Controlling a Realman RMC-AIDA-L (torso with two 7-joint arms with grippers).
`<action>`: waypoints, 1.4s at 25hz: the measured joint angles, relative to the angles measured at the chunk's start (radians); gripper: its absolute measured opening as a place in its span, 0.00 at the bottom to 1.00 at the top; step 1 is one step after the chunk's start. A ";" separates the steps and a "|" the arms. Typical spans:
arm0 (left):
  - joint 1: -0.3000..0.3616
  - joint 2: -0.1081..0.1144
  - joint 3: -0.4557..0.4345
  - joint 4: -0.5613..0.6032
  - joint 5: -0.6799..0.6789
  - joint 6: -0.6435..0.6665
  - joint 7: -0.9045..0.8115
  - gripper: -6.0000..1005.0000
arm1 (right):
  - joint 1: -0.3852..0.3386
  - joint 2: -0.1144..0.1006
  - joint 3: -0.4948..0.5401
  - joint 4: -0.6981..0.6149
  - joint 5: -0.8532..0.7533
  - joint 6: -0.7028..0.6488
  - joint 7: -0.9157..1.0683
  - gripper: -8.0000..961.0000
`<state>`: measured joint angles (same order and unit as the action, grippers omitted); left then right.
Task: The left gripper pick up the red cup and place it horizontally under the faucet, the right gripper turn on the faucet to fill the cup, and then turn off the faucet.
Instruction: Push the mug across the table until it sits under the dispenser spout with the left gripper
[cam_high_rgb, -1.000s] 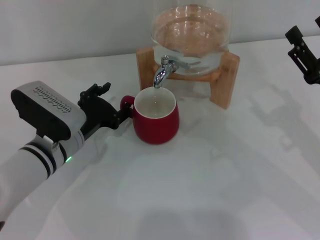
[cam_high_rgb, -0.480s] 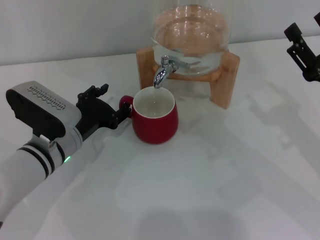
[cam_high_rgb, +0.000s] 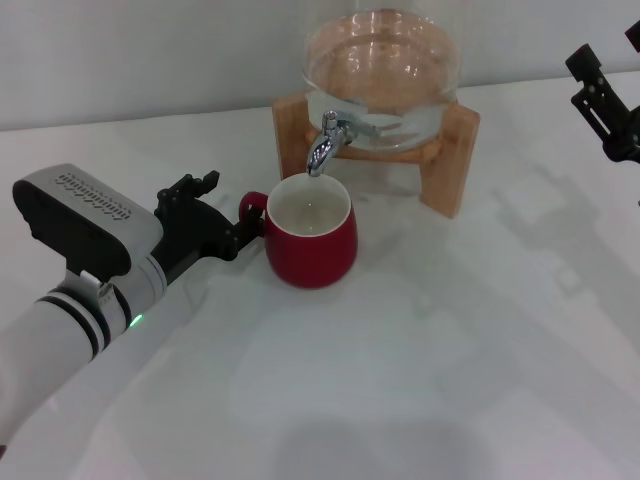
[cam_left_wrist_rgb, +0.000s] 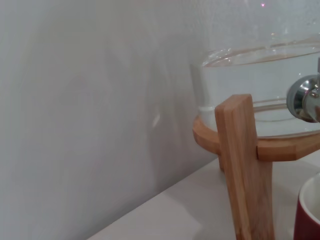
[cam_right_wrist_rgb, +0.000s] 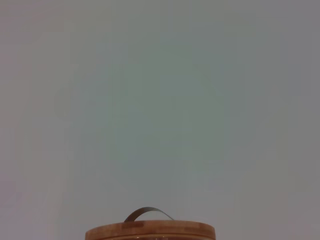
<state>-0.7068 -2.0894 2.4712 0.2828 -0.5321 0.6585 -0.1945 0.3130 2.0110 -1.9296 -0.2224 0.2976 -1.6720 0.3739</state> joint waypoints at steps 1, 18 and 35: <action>0.001 0.000 0.000 0.001 0.000 0.000 0.000 0.70 | 0.000 0.000 0.000 0.000 0.000 0.000 0.000 0.82; 0.009 -0.001 0.014 0.012 0.034 -0.001 -0.012 0.70 | -0.002 0.000 0.000 0.000 0.000 0.000 -0.001 0.82; 0.029 0.000 0.009 0.035 0.055 0.012 0.021 0.70 | -0.001 0.000 0.006 0.000 0.000 0.007 -0.003 0.82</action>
<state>-0.6780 -2.0896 2.4807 0.3175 -0.4773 0.6704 -0.1739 0.3124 2.0111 -1.9238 -0.2225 0.2976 -1.6649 0.3712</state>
